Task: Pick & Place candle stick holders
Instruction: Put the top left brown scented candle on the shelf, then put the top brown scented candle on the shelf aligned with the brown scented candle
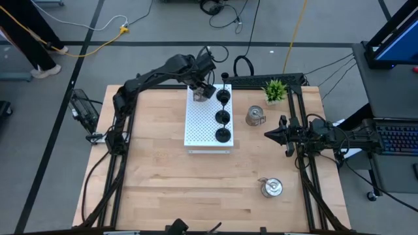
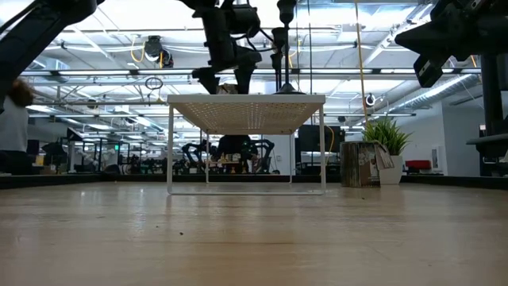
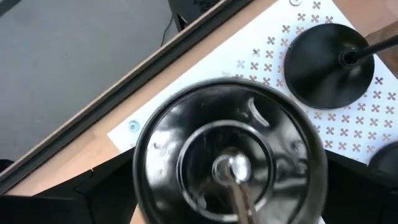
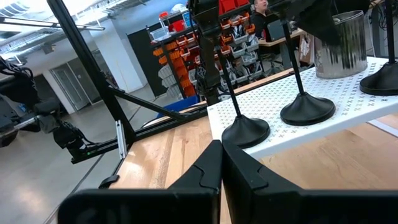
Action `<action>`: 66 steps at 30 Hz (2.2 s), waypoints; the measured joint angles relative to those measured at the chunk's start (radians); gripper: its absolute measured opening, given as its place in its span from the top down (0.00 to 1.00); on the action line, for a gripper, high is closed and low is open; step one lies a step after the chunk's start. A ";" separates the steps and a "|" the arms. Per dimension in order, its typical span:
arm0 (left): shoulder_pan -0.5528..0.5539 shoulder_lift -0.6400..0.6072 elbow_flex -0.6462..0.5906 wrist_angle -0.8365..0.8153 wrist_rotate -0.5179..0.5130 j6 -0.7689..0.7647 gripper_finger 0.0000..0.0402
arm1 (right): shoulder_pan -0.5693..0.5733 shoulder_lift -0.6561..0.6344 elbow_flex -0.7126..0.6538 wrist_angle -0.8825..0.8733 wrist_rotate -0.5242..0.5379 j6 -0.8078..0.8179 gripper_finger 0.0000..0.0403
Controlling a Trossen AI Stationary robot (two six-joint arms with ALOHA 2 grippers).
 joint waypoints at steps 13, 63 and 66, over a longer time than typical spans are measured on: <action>-0.007 -0.060 0.001 0.026 -0.015 -0.006 0.00 | 0.000 0.000 0.000 0.000 0.000 0.004 1.00; -0.175 -0.562 0.000 -0.012 -0.075 0.056 0.01 | 0.000 0.000 0.000 0.008 0.003 0.019 1.00; -0.213 -0.563 -0.027 0.017 -0.075 0.059 0.01 | 0.000 0.001 0.000 0.008 0.004 0.019 1.00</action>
